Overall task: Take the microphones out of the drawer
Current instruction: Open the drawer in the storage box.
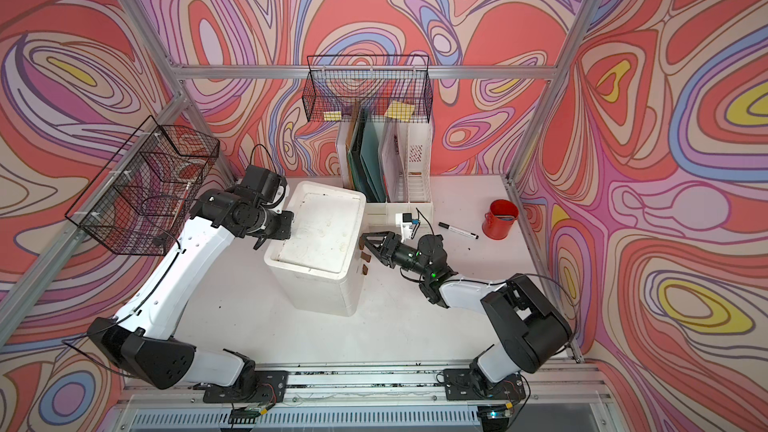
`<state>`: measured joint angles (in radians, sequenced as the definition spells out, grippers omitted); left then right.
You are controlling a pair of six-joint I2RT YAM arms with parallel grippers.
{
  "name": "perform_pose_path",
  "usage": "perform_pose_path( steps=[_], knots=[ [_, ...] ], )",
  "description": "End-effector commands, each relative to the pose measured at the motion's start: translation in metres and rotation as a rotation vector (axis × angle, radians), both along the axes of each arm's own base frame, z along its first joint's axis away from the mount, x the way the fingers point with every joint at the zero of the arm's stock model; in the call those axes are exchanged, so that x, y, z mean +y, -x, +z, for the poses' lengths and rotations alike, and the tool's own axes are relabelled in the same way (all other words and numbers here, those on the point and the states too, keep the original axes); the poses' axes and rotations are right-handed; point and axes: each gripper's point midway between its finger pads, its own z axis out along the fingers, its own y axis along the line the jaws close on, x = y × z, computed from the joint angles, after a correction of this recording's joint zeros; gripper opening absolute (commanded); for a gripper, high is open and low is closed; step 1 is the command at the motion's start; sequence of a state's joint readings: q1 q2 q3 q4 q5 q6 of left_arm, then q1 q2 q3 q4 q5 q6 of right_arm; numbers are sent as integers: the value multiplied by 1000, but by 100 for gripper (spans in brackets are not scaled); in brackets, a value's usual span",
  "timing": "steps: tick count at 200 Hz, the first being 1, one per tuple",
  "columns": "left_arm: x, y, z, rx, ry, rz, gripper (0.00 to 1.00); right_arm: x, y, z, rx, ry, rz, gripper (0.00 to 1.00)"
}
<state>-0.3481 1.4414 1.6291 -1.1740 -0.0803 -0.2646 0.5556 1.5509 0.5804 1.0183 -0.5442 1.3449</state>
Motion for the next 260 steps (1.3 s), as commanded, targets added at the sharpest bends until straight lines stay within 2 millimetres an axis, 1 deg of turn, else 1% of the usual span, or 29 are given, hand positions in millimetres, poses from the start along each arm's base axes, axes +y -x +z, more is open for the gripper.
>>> perform_pose_path(
  steps=[1, 16, 26, 34, 45, 46, 48, 61, 75, 87, 88, 90, 97, 136, 175, 215, 260],
  knots=[
    [3, -1, 11, -52, 28, 62, 0, 3, 3, 1, 6, -81, 12, 52],
    [3, -1, 11, -53, 29, 64, 0, 5, 2, 1, 14, -149, 22, 48],
    [3, -2, 12, -56, 28, 64, 0, 8, 3, -1, 23, -184, 34, 43],
    [3, -2, 12, -56, 29, 63, 0, 10, 3, -3, 27, -195, 41, 42],
    [3, -2, 12, -57, 27, 64, 0, 13, 5, 1, 17, -205, 51, 43],
    [3, -2, 13, -57, 27, 63, 0, 14, 4, -5, 28, -198, 51, 43],
    [3, -1, 12, -56, 27, 63, 0, 16, 4, -9, 36, -192, 52, 43],
    [4, -1, 13, -59, 23, 65, 0, 20, 5, -8, 32, -189, 60, 42],
    [5, -1, 13, -61, 17, 66, 0, 20, 6, -8, 33, -182, 57, 41],
    [6, -2, 14, -64, 10, 67, 0, 18, 6, -15, 50, -166, 46, 39],
    [6, -2, 14, -64, 11, 67, 0, 17, 7, -9, 38, -173, 45, 39],
    [6, -2, 14, -64, 10, 66, 0, 16, 8, -6, 31, -175, 45, 39],
    [7, -2, 14, -66, 8, 68, 0, 15, 9, -6, 31, -171, 42, 37],
    [6, -4, 14, -70, 7, 69, 0, 17, 10, 0, 21, -157, 50, 21],
    [8, -5, 16, -76, 0, 74, 0, 18, 8, -2, 21, -123, 45, 0],
    [12, -5, 17, -83, -16, 84, 0, 16, 5, -10, 36, -66, 16, 0],
    [15, -4, 17, -89, -30, 93, 0, -8, 0, -24, 79, 49, -84, 0]
  ],
)
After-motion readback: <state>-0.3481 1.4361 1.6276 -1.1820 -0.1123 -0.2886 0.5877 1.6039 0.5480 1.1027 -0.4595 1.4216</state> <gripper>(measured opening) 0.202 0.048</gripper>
